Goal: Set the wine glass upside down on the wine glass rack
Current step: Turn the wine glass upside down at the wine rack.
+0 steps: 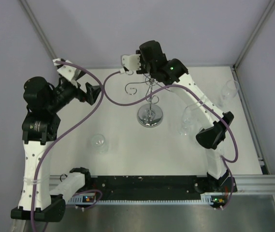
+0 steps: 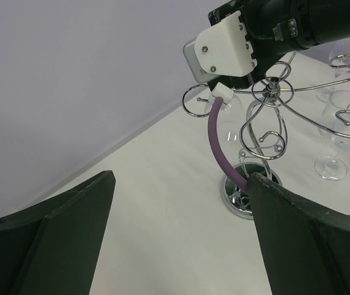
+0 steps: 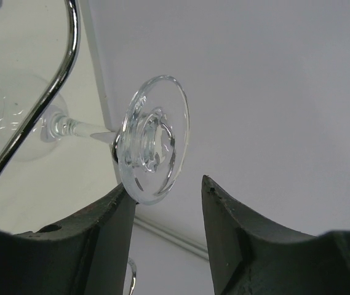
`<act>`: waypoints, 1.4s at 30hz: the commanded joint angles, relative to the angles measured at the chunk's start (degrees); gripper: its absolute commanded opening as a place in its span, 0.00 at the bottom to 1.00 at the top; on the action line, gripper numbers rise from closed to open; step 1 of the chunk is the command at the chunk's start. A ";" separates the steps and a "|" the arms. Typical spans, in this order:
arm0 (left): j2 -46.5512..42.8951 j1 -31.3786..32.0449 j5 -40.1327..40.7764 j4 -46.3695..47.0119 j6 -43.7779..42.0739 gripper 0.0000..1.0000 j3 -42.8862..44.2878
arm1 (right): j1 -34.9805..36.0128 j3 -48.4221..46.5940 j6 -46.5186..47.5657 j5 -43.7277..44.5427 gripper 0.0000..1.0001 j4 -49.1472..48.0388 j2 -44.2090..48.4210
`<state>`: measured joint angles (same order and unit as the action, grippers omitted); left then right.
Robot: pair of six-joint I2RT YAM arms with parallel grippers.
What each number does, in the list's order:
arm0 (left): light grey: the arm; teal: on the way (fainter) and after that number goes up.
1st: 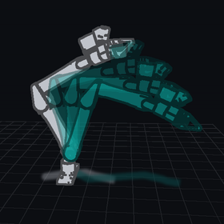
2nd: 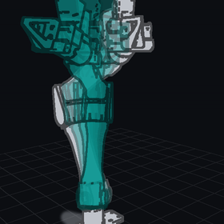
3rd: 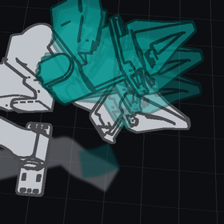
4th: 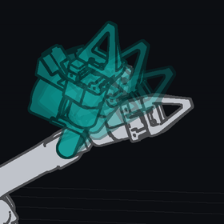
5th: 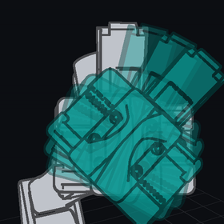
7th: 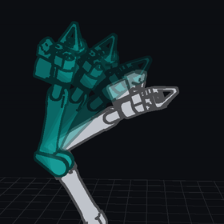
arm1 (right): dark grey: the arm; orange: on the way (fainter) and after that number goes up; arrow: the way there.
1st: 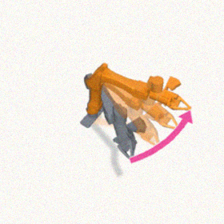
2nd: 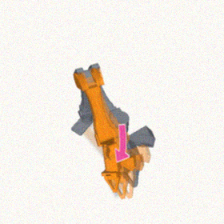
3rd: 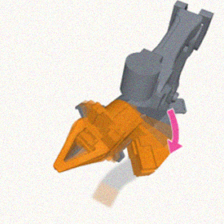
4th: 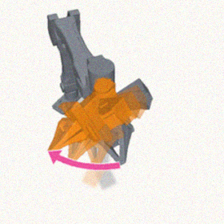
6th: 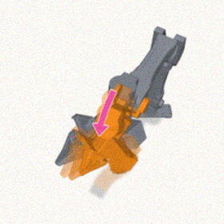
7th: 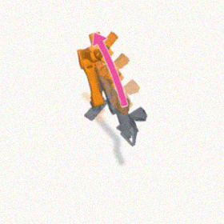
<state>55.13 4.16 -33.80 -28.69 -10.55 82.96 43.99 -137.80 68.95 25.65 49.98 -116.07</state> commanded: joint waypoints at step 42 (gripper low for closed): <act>3.58 0.14 -1.00 6.63 -0.18 0.97 -4.38 | -0.31 -6.43 -3.73 -3.50 0.47 6.80 2.43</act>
<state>59.27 4.16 -34.61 -25.21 -10.50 78.96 43.94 -143.35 66.78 22.35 57.10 -115.96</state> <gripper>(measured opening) 0.965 0.473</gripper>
